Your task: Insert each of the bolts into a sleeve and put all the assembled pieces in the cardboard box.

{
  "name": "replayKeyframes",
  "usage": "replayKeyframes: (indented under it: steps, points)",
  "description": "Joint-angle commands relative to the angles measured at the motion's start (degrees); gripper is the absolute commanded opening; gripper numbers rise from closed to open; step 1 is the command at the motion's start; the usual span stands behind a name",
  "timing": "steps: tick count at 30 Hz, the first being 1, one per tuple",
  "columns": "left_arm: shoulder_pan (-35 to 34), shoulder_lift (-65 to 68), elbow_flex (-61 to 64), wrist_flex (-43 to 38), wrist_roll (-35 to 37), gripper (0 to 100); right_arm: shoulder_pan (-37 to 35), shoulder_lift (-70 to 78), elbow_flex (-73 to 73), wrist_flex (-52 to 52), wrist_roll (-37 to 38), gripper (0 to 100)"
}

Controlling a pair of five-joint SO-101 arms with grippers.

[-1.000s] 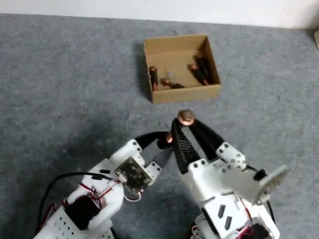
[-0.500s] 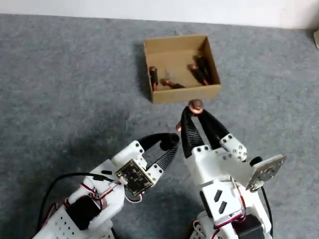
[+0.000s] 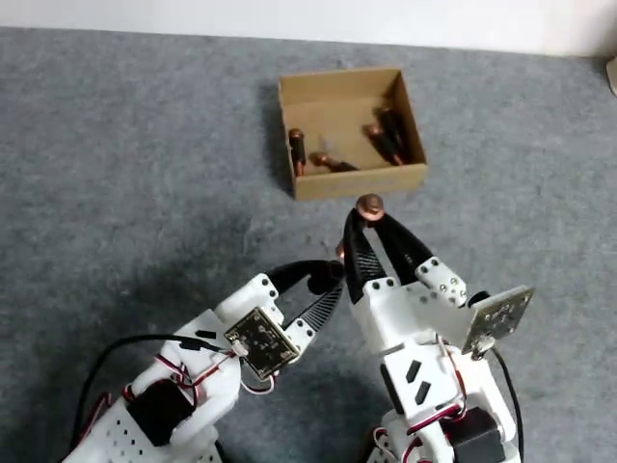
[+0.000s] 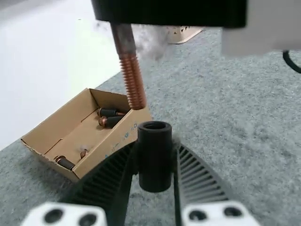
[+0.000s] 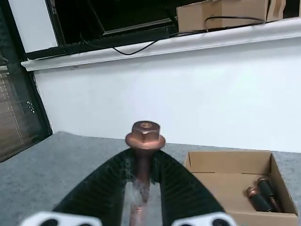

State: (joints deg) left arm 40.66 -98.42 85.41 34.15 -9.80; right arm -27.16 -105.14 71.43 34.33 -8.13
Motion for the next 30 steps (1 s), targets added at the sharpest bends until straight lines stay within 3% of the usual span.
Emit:
replayKeyframes:
  steps: [1,7,13,22,30]
  points:
    - [0.7,-0.7,-3.6,-0.2,0.4,1,-0.9,-0.2,-0.4,-1.8,-0.7,0.5]
    - [0.6,-0.7,-3.6,-0.3,0.4,1,-5.4,-0.1,-0.3,0.2,-0.4,0.5]
    - [-4.1,-0.7,-3.6,-1.9,0.4,1,-5.4,-0.1,0.9,0.0,-0.3,0.5]
    - [-4.4,-5.2,-2.7,-1.8,0.4,1,-2.9,-0.1,0.6,0.1,-0.3,0.5]
    - [-4.2,-5.8,-2.3,-1.9,0.5,1,-6.4,-0.1,1.2,0.0,-0.3,0.5]
